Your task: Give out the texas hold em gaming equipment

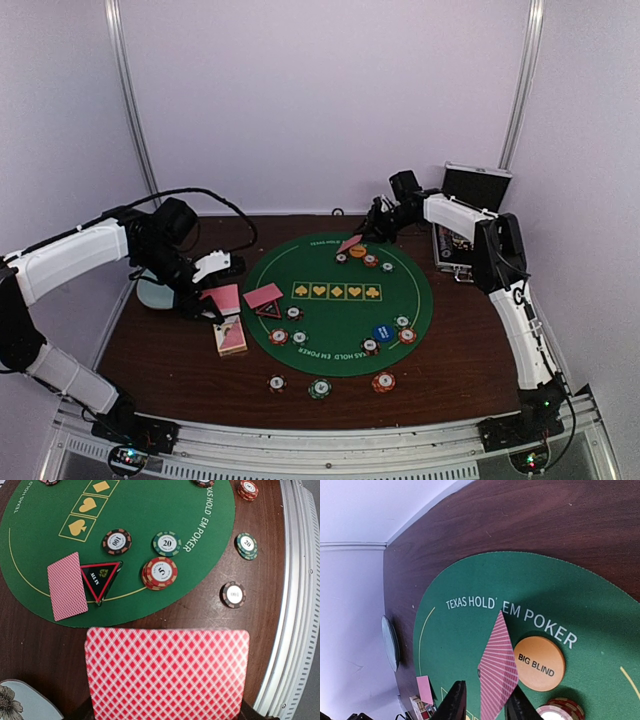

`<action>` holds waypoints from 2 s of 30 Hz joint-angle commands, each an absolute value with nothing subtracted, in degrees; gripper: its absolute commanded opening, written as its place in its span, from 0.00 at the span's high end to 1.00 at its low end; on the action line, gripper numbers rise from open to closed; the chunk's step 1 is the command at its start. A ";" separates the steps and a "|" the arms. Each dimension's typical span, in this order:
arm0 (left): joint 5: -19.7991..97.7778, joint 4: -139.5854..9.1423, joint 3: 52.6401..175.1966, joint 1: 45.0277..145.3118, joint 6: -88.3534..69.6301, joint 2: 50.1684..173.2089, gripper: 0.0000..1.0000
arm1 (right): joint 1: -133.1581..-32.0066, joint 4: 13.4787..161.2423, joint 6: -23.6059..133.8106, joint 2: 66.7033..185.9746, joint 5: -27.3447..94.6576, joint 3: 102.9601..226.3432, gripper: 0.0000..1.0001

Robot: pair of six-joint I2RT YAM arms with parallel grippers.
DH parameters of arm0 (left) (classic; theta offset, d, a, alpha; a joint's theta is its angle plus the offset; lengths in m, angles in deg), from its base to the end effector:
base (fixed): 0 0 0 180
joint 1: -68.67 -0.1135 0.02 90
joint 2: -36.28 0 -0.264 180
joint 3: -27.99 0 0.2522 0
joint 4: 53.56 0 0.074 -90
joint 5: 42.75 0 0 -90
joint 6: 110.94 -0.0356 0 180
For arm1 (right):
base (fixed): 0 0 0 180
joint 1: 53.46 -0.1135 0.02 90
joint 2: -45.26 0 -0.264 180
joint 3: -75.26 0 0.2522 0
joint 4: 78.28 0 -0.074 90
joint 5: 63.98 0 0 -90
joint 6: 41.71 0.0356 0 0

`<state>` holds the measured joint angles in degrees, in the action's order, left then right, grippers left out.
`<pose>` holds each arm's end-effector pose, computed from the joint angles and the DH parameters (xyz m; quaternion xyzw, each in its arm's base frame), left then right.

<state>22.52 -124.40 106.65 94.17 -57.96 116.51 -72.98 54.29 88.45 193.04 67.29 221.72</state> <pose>0.2278 -0.1251 0.2654 0.5289 0.8082 -0.1956 0.1698 0.5218 0.2099 0.1727 0.0348 0.8839 0.4501 0.1218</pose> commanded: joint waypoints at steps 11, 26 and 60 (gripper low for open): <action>20.48 -123.62 106.08 93.89 -59.04 114.33 0.82 | -71.64 40.90 78.12 186.37 54.99 224.37 0.40; 20.67 -123.63 106.48 93.89 -58.56 114.23 0.82 | -81.11 67.00 87.31 160.02 62.49 188.27 0.18; 18.83 -123.57 109.15 93.89 -55.08 116.37 0.83 | -110.58 99.41 108.20 164.31 67.04 177.99 0.13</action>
<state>20.90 -124.40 106.87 94.17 -55.95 116.09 -109.88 96.75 107.03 162.95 66.24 175.34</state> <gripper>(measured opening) 0.681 0.877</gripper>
